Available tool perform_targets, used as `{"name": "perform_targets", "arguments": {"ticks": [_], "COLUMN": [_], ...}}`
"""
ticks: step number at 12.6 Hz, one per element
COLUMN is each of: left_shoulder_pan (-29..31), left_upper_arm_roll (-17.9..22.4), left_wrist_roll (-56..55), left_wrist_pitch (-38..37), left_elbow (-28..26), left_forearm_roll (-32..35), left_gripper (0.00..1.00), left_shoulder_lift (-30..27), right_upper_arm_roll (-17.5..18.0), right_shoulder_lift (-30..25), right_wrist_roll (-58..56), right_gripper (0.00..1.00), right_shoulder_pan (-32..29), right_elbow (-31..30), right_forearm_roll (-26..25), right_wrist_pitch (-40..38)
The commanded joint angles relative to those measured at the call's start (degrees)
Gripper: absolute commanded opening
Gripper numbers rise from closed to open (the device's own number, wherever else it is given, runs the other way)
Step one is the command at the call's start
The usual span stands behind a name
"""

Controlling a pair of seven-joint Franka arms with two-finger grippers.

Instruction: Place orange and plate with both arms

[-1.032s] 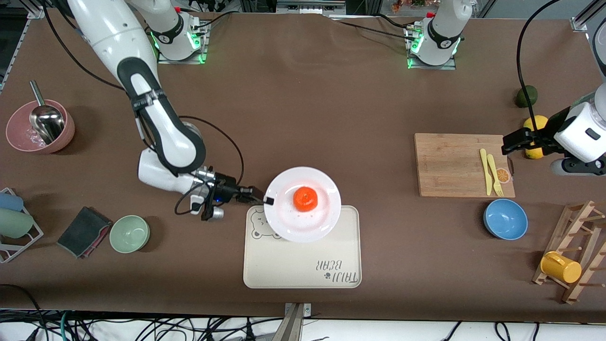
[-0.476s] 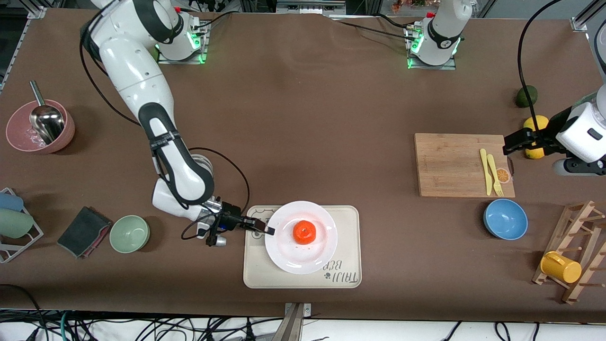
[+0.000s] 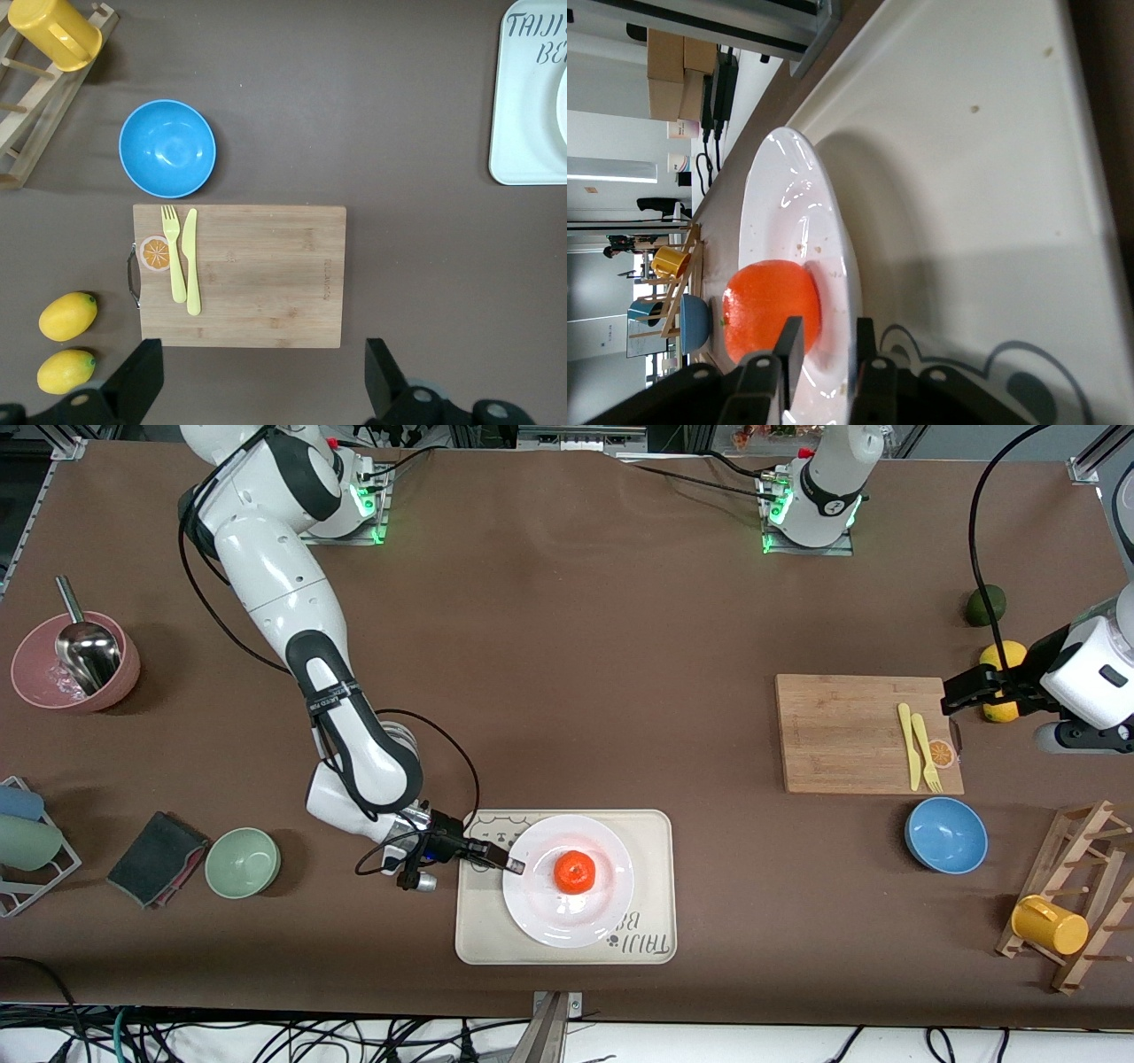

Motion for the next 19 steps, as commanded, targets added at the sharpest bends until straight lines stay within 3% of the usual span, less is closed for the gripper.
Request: {"name": "perform_targets", "arguments": {"ticks": [1,3,7,11,14,16,19], "left_shoulder_pan": [0.0,0.0,0.17,0.26,0.18,0.35,0.44], "left_upper_arm_roll": [0.34,0.34,0.43,0.43,0.34,0.34,0.34], "left_wrist_roll": [1.33,1.33,1.24,1.24,0.89,1.24,1.24], "left_wrist_pitch": [0.14,0.14,0.14,0.14,0.14,0.14,0.05], "left_elbow": [-0.04,-0.04,-0.04,-0.04,-0.04,-0.04,-0.04], "left_forearm_roll": [-0.86,-0.86,-0.86,-0.95,-0.95,-1.04,-1.04], "left_gripper": [1.0,1.0,1.0,1.0,1.0,1.0,1.0], "left_shoulder_lift": [-0.38,-0.38,-0.38,-0.38,-0.38,-0.38,-0.38], "right_upper_arm_roll": [-0.17,-0.52,-3.85,-12.55,-17.56,-19.85,-24.07], "right_shoulder_lift": [-2.45,-6.48,-13.87,-22.56,-30.12,-34.78,-42.25], "right_wrist_roll": [1.67,1.76,1.76,1.76,1.67,1.85,9.1], "right_gripper": [1.0,1.0,1.0,1.0,1.0,1.0,1.0], "right_shoulder_pan": [0.6,0.25,0.25,0.6,0.6,0.6,0.43], "right_elbow": [0.69,-2.99,-10.64,-12.24,-12.06,-12.06,-11.62], "right_forearm_roll": [-5.46,-18.27,-35.86,-55.11,-67.5,-72.28,-73.35], "right_wrist_pitch": [0.24,0.07,-2.38,-21.77,-41.45,-51.48,-66.86]}}
